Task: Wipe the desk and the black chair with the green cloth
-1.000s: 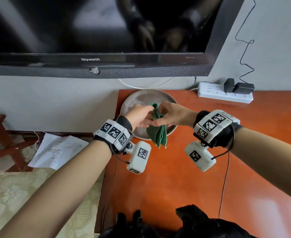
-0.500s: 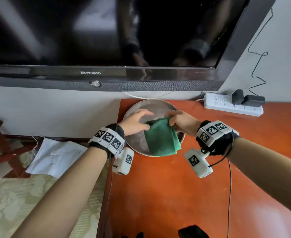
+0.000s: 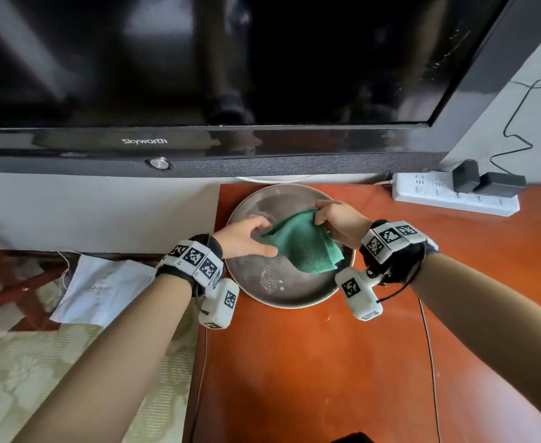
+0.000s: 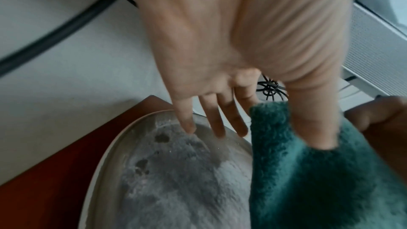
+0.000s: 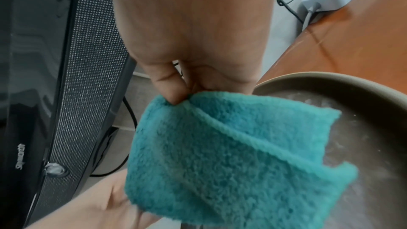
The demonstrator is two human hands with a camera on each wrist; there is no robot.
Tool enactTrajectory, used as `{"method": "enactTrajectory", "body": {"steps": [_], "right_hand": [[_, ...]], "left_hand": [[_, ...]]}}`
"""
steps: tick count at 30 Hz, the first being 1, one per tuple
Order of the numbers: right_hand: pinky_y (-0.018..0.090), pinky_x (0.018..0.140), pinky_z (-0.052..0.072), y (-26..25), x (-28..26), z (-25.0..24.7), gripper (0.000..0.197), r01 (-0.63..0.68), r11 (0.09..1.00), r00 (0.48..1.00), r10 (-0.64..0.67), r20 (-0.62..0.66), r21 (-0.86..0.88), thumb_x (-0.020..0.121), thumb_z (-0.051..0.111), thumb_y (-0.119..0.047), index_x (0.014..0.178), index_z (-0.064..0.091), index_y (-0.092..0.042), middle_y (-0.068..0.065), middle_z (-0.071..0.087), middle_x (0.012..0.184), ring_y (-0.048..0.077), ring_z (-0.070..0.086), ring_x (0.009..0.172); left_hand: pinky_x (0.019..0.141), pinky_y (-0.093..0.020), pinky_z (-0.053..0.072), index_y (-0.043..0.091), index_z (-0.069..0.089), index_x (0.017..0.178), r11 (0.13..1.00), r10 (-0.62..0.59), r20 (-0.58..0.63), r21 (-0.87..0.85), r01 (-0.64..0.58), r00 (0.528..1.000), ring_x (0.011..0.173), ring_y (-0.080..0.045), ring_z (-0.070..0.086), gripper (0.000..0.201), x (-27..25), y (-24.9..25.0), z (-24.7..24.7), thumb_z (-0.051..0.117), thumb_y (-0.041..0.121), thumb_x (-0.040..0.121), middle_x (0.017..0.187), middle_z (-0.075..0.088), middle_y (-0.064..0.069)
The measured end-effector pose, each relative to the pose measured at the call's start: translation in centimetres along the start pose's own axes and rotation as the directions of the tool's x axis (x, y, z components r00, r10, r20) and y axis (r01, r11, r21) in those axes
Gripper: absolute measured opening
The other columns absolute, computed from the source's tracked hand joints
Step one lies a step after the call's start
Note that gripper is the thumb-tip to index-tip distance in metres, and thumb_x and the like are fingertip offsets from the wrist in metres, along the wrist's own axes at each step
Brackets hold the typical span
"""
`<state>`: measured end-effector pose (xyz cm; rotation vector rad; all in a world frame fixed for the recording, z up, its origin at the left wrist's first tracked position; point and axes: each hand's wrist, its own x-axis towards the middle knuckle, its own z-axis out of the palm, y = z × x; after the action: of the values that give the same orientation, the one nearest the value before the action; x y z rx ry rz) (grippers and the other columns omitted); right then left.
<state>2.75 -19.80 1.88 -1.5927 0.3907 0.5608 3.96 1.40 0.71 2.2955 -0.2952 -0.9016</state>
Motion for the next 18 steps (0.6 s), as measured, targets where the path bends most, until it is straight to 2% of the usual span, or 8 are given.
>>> {"method": "enactTrajectory", "body": {"steps": [2, 4, 6, 8, 11, 14, 15, 18], "right_hand": [[0.027, 0.053, 0.02, 0.1, 0.5, 0.2, 0.02, -0.021, 0.998, 1.0, 0.022, 0.017, -0.066, 0.059, 0.046, -0.003, 0.069, 0.055, -0.017, 0.009, 0.037, 0.07, 0.02, 0.032, 0.056], [0.025, 0.052, 0.032, 0.6, 1.4, 0.3, 0.025, -0.033, 0.974, 0.999, 0.024, -0.044, -0.225, 0.076, 0.044, 0.001, 0.082, 0.057, -0.019, 0.009, 0.043, 0.075, 0.021, 0.041, 0.061], [0.029, 0.053, 0.046, 1.1, 2.4, 0.6, 0.022, -0.055, 0.92, 0.986, -0.01, -0.164, -0.389, 0.085, 0.042, -0.002, 0.098, 0.051, -0.017, 0.007, 0.051, 0.079, 0.021, 0.05, 0.064], [0.035, 0.062, 0.052, 1.9, 3.3, 0.9, 0.022, -0.091, 0.861, 0.979, -0.016, -0.205, -0.501, 0.09, 0.042, -0.01, 0.111, 0.046, -0.014, 0.012, 0.058, 0.095, 0.026, 0.059, 0.077], [0.039, 0.09, 0.042, 3.3, 4.2, 0.9, 0.04, -0.077, 0.69, 0.988, -0.041, -0.146, -0.719, 0.093, 0.041, -0.01, 0.132, 0.037, -0.004, 0.021, 0.05, 0.123, 0.035, 0.052, 0.114], [0.036, 0.098, 0.04, 4.0, 3.6, 1.4, 0.043, 0.033, 0.527, 0.997, -0.074, -0.008, -0.849, 0.089, 0.044, -0.007, 0.131, 0.046, -0.015, 0.014, 0.044, 0.129, 0.032, 0.048, 0.118], [0.036, 0.096, 0.042, 4.4, 3.4, 1.7, 0.039, 0.076, 0.468, 0.996, -0.07, 0.049, -0.881, 0.089, 0.047, -0.01, 0.127, 0.051, -0.019, 0.01, 0.044, 0.128, 0.031, 0.049, 0.116], [0.037, 0.092, 0.044, 4.8, 2.1, 2.2, 0.038, 0.142, 0.308, 0.99, -0.025, 0.141, -0.941, 0.09, 0.049, -0.015, 0.126, 0.052, -0.026, 0.004, 0.04, 0.13, 0.026, 0.046, 0.118]], "left_hand": [[0.094, -0.034, 0.045, 0.021, 0.055, 0.093, 0.993, 0.002, 0.003, -0.115, -0.001, 1.0, 0.096, -0.019, 0.058, 0.031, 0.5, -0.5, 0.1, 0.077, 0.029, 0.074, 0.107, 0.063, -0.006], [0.09, -0.034, 0.049, 0.019, 0.053, 0.085, 0.97, -0.023, -0.034, -0.243, 0.014, 0.999, 0.084, -0.016, 0.061, 0.018, 1.0, -0.9, 0.1, 0.07, 0.014, 0.082, 0.093, 0.065, -0.006], [0.082, -0.029, 0.052, 0.015, 0.052, 0.089, 0.922, -0.106, -0.075, -0.381, 0.07, 0.992, 0.077, -0.014, 0.06, 0.013, 1.7, -1.2, 0.5, 0.062, 0.007, 0.089, 0.096, 0.063, -0.009], [0.08, -0.033, 0.053, 0.012, 0.051, 0.102, 0.897, -0.231, -0.129, -0.411, 0.16, 0.964, 0.078, -0.02, 0.061, 0.014, 2.7, -1.7, 1.0, 0.06, 0.014, 0.091, 0.104, 0.061, -0.011], [0.093, -0.034, 0.046, 0.006, 0.045, 0.127, 0.937, -0.318, -0.268, -0.233, 0.259, 0.909, 0.108, -0.028, 0.058, 0.044, 3.9, -2.5, 2.0, 0.06, 0.024, 0.09, 0.127, 0.054, -0.012], [0.091, -0.025, 0.036, 0.005, 0.052, 0.124, 0.972, -0.235, -0.396, -0.077, 0.223, 0.887, 0.115, -0.027, 0.053, 0.037, 4.0, -2.0, 2.3, 0.06, 0.014, 0.089, 0.125, 0.054, -0.014], [0.091, -0.024, 0.037, 0.007, 0.055, 0.121, 0.976, -0.203, -0.389, -0.01, 0.216, 0.899, 0.113, -0.027, 0.054, 0.034, 4.3, -2.0, 2.7, 0.059, 0.013, 0.088, 0.124, 0.056, -0.014], [0.1, -0.027, 0.038, 0.015, 0.056, 0.127, 0.952, -0.207, -0.201, 0.186, 0.245, 0.958, 0.117, -0.028, 0.053, 0.038, 3.9, -1.4, 3.2, 0.059, 0.022, 0.089, 0.134, 0.049, -0.013]]}}
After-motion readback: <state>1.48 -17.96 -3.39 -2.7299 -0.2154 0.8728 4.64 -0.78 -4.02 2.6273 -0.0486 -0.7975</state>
